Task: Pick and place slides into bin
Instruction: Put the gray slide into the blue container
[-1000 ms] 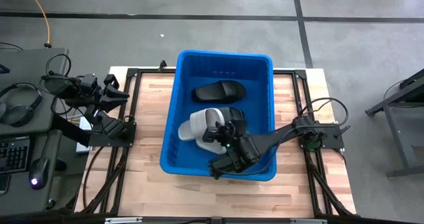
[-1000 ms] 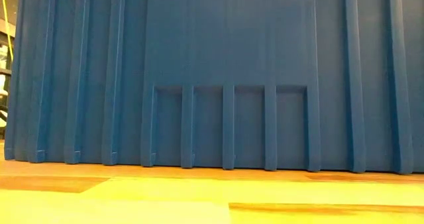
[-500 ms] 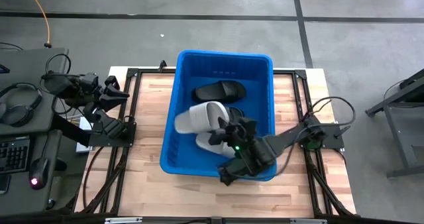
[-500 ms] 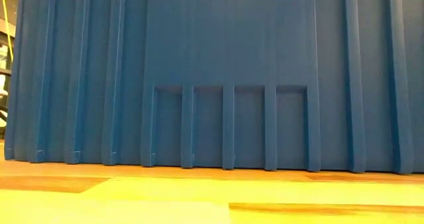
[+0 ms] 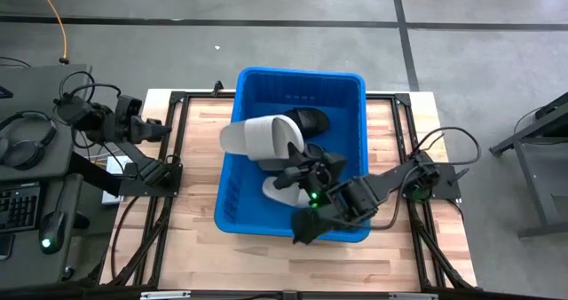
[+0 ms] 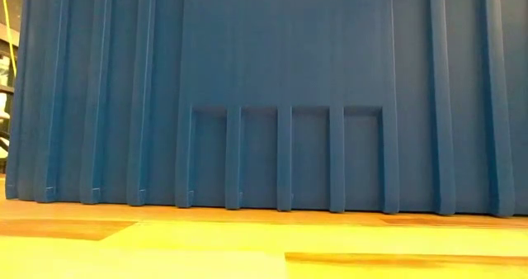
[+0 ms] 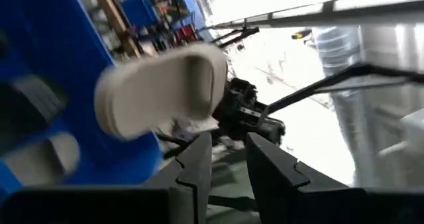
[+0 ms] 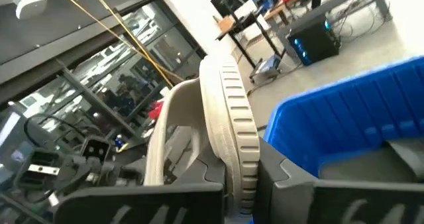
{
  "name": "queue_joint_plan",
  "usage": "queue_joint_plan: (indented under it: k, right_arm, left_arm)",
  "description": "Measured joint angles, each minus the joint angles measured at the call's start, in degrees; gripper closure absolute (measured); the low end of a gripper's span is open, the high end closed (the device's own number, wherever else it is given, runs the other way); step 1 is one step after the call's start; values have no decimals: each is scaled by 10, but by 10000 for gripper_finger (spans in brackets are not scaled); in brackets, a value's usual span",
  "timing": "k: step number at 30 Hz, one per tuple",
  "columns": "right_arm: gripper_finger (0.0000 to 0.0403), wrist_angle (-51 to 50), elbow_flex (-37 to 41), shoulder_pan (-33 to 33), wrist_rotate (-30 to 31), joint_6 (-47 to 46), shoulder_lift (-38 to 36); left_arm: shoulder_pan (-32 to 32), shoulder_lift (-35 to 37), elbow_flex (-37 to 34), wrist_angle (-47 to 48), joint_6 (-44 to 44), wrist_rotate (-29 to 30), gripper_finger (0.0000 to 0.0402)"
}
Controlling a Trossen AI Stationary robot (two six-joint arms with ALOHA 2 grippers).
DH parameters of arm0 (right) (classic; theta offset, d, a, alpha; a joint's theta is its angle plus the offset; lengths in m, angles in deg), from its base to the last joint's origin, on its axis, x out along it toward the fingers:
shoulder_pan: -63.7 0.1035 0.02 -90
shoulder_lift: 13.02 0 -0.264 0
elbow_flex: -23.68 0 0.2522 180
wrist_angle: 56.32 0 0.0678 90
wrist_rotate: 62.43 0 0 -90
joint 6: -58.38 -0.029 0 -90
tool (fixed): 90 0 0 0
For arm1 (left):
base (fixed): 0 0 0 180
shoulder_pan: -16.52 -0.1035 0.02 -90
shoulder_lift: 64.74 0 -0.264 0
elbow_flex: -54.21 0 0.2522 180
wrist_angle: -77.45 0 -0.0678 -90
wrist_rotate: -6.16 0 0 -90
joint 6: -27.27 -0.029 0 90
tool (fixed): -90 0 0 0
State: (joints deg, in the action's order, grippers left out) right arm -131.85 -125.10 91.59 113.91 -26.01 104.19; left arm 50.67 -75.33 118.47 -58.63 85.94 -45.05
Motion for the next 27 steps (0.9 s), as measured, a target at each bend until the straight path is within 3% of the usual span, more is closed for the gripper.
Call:
queue_joint_plan:
  k: [5, 8, 17, 22, 27]
  right_arm:
    - [399, 148, 0, -10, -7, 177, 0]
    - [399, 257, 0, -15, -28, 284, 0]
    - [399, 554, 0, -15, -62, 576, 1]
    - [399, 591, 0, -16, -116, 598, 2]
    - [399, 599, 0, -24, -138, 586, 7]
  left_arm:
    - [0, 0, 0, 5, 55, -13, 315]
    - [0, -1, 0, 9, 63, -24, 293]
    - [0, -16, -38, 17, 117, -18, 124]
    - [0, -30, -48, -7, 125, -4, 70]
    - [0, -43, -48, -6, 125, 0, 67]
